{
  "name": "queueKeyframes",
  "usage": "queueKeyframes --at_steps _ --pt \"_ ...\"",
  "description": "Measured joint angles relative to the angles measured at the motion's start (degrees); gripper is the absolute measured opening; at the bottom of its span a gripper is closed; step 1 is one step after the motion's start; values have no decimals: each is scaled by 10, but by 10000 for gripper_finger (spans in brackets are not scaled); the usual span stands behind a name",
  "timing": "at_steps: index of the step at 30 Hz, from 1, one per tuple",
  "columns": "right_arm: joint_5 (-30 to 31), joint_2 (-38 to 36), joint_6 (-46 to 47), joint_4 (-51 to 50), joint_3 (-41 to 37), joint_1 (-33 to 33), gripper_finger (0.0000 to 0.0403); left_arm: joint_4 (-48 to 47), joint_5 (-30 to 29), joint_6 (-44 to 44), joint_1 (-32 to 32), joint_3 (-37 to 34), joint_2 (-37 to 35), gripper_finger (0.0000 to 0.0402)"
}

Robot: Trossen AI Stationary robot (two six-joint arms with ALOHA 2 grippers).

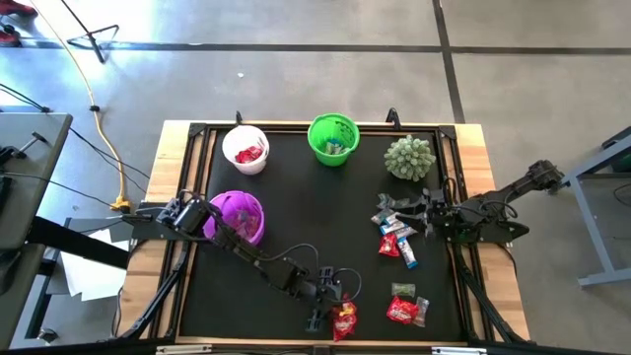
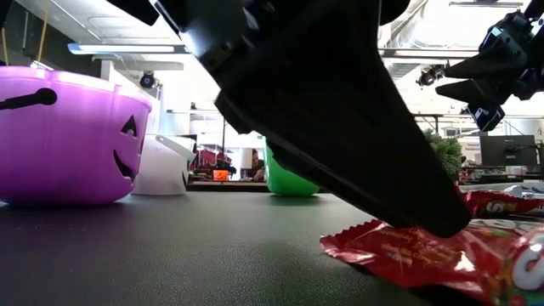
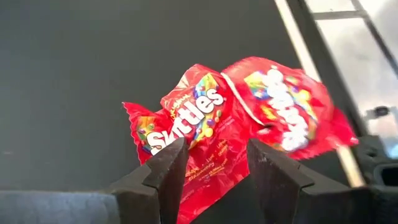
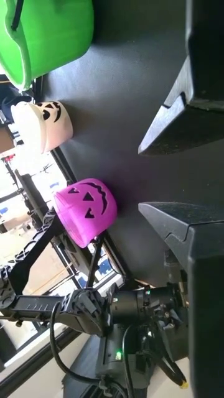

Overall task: Sort candy
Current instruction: Put the red candy into the white bucket

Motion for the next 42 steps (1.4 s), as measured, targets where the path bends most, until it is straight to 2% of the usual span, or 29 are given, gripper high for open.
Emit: queueKeyframes --at_steps 8,21,25,32,42 --pt "0 0 0 0 0 0 126 -3 -4 -10 0 0 -3 159" --pt "0 0 0 0 0 0 126 -16 -12 65 4 -1 -27 159" --pt "0 0 0 0 0 0 126 -19 -11 118 9 -1 -27 159" --pt "0 0 0 0 0 0 126 -8 19 174 26 -1 -7 159" --pt "2 0 0 0 0 0 126 24 37 169 39 1 19 159"
